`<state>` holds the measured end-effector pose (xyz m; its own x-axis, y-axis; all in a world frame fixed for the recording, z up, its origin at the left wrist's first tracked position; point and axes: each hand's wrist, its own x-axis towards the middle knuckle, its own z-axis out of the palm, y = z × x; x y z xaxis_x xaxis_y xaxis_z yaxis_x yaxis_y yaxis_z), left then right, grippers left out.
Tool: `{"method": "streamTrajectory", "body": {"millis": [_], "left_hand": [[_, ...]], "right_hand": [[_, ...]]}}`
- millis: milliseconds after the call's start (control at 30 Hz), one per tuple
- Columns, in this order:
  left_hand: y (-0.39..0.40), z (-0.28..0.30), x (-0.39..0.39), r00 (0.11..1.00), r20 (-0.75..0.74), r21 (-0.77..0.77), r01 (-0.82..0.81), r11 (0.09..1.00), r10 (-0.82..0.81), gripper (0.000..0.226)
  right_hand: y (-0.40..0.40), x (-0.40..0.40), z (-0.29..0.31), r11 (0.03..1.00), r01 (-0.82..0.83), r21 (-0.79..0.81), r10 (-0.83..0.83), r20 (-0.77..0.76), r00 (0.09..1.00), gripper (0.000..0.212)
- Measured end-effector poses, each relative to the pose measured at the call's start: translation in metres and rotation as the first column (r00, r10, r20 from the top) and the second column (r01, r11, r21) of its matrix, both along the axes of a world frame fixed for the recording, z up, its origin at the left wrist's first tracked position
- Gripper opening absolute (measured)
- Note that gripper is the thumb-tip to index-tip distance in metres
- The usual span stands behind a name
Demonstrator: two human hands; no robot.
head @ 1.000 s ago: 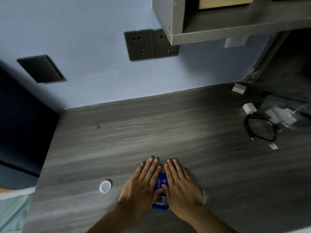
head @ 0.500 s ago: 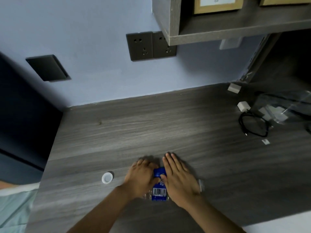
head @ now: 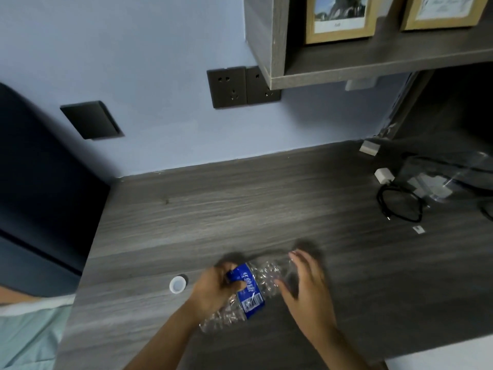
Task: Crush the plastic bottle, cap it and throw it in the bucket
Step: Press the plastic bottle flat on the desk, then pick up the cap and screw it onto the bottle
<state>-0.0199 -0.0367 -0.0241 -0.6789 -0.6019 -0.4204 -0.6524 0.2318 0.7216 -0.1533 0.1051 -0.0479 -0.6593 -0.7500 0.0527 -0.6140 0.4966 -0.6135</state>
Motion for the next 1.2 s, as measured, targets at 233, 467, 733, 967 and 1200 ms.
{"method": "streamTrajectory", "body": {"millis": [233,467,733,967,1200], "left_hand": [[0.016,0.006,0.008,0.945,-0.267,0.334,-0.094,0.938,0.190,0.007],[0.024,0.005,0.015,0.914,-0.251,0.385,-0.208,0.899,0.319,0.011],[0.038,0.002,0.012,0.867,-0.256,0.422,-0.298,0.856,0.428,0.012],[0.043,-0.005,0.016,0.815,-0.241,0.443,-0.391,0.807,0.527,0.012],[0.053,-0.012,0.014,0.828,-0.207,0.423,-0.404,0.811,0.520,0.012]], "right_hand": [[-0.011,0.012,0.005,0.890,0.449,-0.073,0.004,0.989,0.151,0.057],[-0.022,0.015,0.011,0.847,0.518,-0.122,0.139,0.990,0.007,0.027],[-0.026,0.019,0.006,0.822,0.564,-0.081,0.053,0.996,0.065,0.018],[-0.029,0.029,0.009,0.861,0.479,-0.171,0.150,0.985,0.082,0.023],[-0.032,0.032,0.004,0.866,0.483,-0.128,-0.032,0.950,0.310,0.005]]}}
